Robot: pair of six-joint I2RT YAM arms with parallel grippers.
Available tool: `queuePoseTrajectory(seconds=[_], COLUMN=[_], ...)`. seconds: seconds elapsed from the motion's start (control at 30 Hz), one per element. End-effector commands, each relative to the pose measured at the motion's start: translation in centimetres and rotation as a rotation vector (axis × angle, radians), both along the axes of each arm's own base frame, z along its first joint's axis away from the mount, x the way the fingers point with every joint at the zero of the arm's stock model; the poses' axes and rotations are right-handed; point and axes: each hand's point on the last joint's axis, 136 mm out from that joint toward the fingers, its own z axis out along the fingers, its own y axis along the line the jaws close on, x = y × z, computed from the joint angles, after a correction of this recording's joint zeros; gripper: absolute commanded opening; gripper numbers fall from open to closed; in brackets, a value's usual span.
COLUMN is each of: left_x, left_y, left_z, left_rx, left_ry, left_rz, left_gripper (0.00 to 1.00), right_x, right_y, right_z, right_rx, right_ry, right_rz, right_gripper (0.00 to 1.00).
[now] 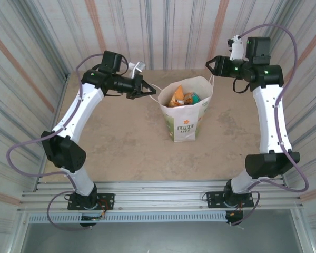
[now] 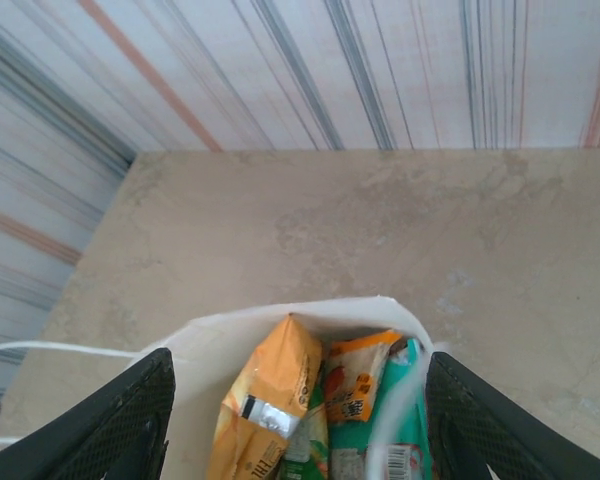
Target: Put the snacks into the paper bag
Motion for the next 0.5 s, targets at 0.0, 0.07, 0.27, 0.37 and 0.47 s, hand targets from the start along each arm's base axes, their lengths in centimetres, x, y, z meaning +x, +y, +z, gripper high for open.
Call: queuePoseTrajectory(seconds=[0.0, 0.07, 0.27, 0.37, 0.47], left_x=[-3.1, -3.3, -3.5, -3.6, -3.7], left_y=[1.7, 2.0, 2.1, 2.1, 2.1], left_z=[3.8, 4.0, 3.9, 3.9, 3.9], left_rx=[-0.025, -0.02, -0.017, -0.014, -0.012], left_ry=[-0.071, -0.075, -0.073, -0.076, -0.076], left_rz=[-0.045, -0.04, -0.044, -0.042, -0.041], left_gripper=[0.0, 0.0, 0.0, 0.0, 0.0], right_x=[-1.2, -1.6, -2.0, -2.4, -2.4], right_y=[0.3, 0.0, -0.1, 0.7, 1.8], right_z=[-1.0, -1.4, -3.0, -5.3, -6.5], right_rx=[0.0, -0.017, -0.006, -0.033, -0.011], right_ry=[0.061, 0.077, 0.132, 0.192, 0.239], right_rz=[-0.021, -0.049, -0.086, -0.079, -0.049], right_gripper=[0.66, 0.66, 0.66, 0.66, 0.64])
